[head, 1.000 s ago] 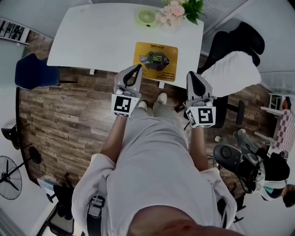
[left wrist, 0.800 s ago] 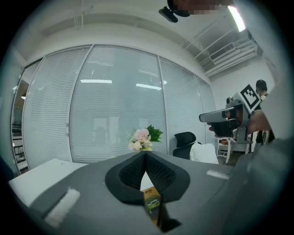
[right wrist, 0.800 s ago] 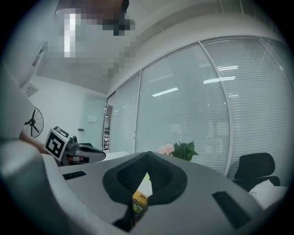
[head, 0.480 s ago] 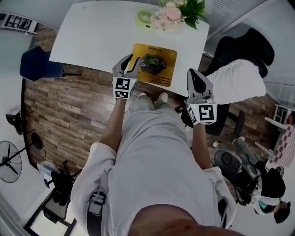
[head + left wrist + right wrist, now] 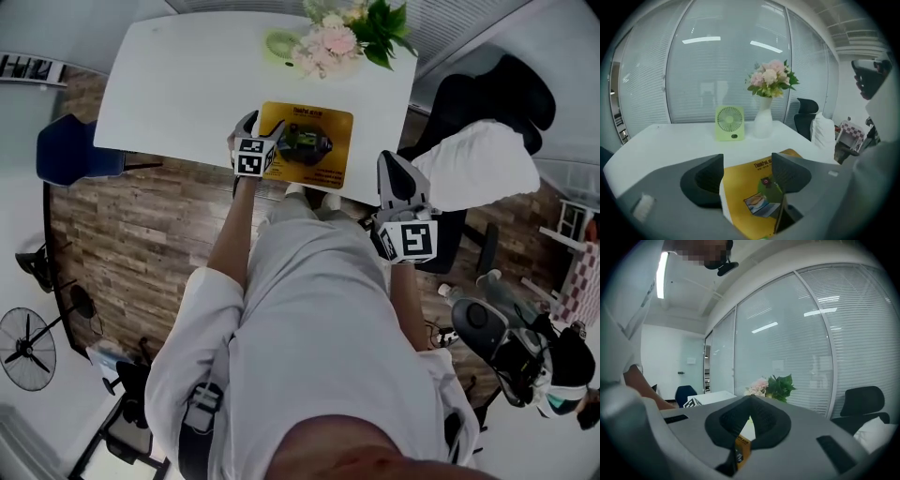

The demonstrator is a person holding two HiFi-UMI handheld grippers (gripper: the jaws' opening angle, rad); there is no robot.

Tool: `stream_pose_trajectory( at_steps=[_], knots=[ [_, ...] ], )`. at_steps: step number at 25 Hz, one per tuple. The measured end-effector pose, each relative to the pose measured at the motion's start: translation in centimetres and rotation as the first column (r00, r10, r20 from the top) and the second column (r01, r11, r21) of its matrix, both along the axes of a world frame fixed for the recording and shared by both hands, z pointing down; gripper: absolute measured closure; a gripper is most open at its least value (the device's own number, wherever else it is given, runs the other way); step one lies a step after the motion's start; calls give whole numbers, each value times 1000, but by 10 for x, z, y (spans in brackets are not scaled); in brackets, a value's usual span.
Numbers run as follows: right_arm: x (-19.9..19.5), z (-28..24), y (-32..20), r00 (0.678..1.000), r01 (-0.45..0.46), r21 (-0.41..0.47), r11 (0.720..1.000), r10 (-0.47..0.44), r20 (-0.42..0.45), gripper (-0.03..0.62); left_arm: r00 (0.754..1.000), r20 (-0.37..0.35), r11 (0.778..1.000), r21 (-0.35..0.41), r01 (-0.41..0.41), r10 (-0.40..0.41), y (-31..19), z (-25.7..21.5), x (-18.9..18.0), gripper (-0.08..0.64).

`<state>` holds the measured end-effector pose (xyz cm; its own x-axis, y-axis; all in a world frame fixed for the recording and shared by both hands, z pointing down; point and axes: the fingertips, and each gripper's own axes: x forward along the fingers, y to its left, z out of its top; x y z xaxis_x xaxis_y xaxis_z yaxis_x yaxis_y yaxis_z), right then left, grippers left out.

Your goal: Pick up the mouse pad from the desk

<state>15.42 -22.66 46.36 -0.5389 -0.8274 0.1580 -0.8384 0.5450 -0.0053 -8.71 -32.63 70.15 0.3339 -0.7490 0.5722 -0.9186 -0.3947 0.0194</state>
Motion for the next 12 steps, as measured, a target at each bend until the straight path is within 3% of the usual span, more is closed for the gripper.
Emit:
stream_pose_trajectory(
  at_steps=[7,12],
  knots=[
    [-23,2,-11,1000,-10,-24,1000,9,-21,594,999,46,984,-178,20,-12,-21,67,-15,258],
    [-30,1,-17,999,-20,-34,999,18,-51,594,997,79,976,-214,30,-13,-31,90,-26,291]
  ],
)
